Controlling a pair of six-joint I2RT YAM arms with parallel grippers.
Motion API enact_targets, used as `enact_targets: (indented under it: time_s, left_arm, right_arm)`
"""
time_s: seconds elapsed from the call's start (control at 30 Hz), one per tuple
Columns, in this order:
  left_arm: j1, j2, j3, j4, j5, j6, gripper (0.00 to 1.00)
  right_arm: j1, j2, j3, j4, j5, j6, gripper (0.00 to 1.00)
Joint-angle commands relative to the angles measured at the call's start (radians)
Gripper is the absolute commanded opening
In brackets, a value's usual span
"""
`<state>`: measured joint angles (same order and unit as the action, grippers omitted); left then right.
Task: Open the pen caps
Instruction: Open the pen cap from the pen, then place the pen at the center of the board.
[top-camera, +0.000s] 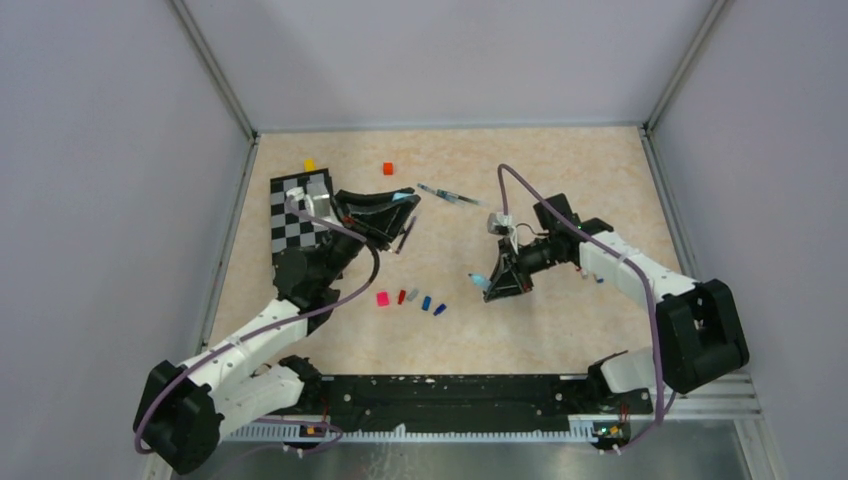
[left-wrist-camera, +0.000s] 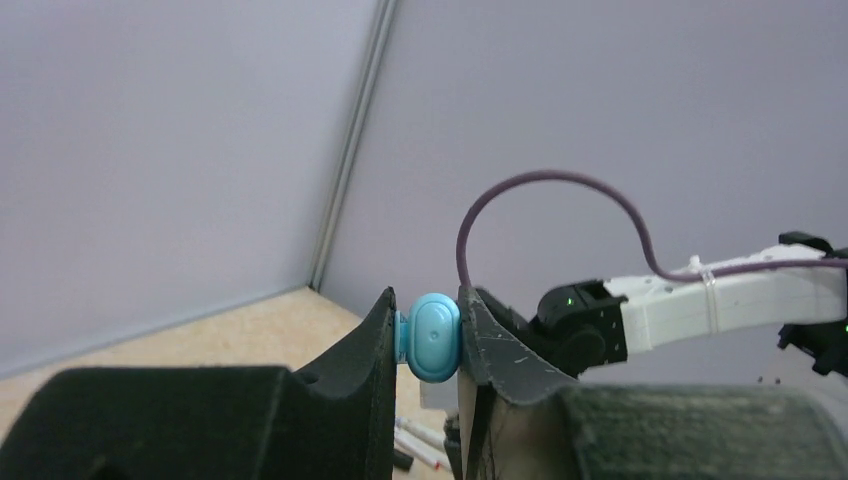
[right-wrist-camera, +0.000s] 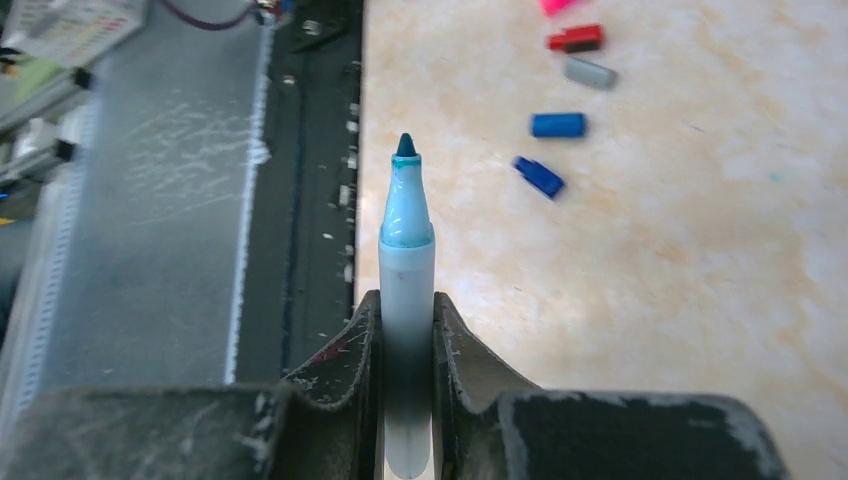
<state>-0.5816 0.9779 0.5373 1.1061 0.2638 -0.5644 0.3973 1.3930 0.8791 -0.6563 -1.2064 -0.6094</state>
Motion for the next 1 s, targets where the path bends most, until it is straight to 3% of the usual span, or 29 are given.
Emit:
enact_targets:
  time_s: [0.0,0.2,0.37,0.53,0.97]
  left_arm:
    - [0.004,-0.007,0.033,-0.265,0.134,0.012,0.0]
    - [-0.046,0.022,0.031,-0.526,0.256,0.014,0.0]
    - [-0.272,0.095,0.054,-0.737,0.066,0.16,0.0]
    - [-0.378,0.222,0.078,-0.854,-0.051,0.179,0.0]
    - [-0.439,0.425,0.121,-0.893,-0.148,0.215,0.0]
  right_arm:
    - [-0.061,-0.079,0.019,0.112,0.229,0.049,0.0]
    - [-0.321,-0.134,-0.012,0.208,0.407,0.145,0.01]
    - [-0.511,-0.133,-0.02,0.258,0.613,0.184,0.03]
    - [-0.66,-0.111,-0.021,0.273,0.713,0.186,0.02]
    - [-0.76,0.09,0.034,0.247,0.865,0.173,0.09]
